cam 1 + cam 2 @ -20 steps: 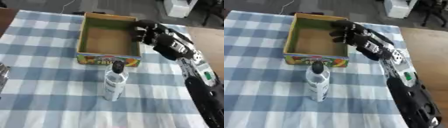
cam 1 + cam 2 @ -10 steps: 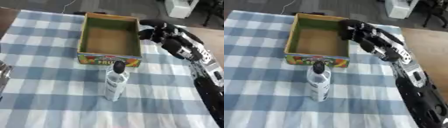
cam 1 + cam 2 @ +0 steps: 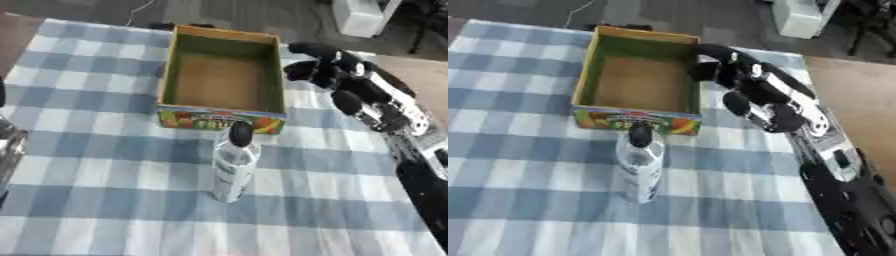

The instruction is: Pick up objects on the table and place them in the box.

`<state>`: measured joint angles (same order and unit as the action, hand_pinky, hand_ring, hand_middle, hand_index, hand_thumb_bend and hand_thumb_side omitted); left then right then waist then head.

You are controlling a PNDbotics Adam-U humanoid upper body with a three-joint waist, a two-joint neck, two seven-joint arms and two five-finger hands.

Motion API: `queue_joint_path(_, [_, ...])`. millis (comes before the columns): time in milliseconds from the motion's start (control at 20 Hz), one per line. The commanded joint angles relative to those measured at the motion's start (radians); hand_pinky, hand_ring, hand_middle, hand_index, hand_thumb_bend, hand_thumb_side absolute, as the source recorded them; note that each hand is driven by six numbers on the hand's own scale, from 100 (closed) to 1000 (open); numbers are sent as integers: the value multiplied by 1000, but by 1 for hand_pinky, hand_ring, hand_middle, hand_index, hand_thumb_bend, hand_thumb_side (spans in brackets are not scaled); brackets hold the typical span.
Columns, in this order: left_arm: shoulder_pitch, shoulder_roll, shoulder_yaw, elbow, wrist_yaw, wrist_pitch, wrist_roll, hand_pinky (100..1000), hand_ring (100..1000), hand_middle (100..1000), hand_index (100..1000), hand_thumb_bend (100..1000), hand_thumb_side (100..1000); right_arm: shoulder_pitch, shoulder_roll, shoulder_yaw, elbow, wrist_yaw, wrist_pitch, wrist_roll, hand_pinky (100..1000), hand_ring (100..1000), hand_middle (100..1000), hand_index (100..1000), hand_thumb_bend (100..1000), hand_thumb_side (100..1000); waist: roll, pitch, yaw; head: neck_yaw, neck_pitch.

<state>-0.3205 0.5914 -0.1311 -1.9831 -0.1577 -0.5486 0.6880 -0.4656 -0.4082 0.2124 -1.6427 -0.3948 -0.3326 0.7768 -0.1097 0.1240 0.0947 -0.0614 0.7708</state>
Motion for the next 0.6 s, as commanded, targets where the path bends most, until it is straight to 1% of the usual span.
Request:
queue_joint_path(50, [-11,25,5,-17,3,-32,29,494,589,652,738,100,819,-4,-39,7,-24,9,-118,108,929,910,1000,1000,323,520,4,-16,1,5,-1])
queue_joint_path(300, [-11,26,5,-17,3,-32,28,494,589,652,737,100,819,2,-49,19,-24,34,-148,129,924,905,1000,1000,321,537,4,-16,1,7,-1])
queue_joint_path(600, [-10,25,4,-17,4,-31,26,493,588,652,737,100,819,1,-42,25,-12,37,-152,130,920,903,1000,1000,320,568,4,-16,2,7,-1])
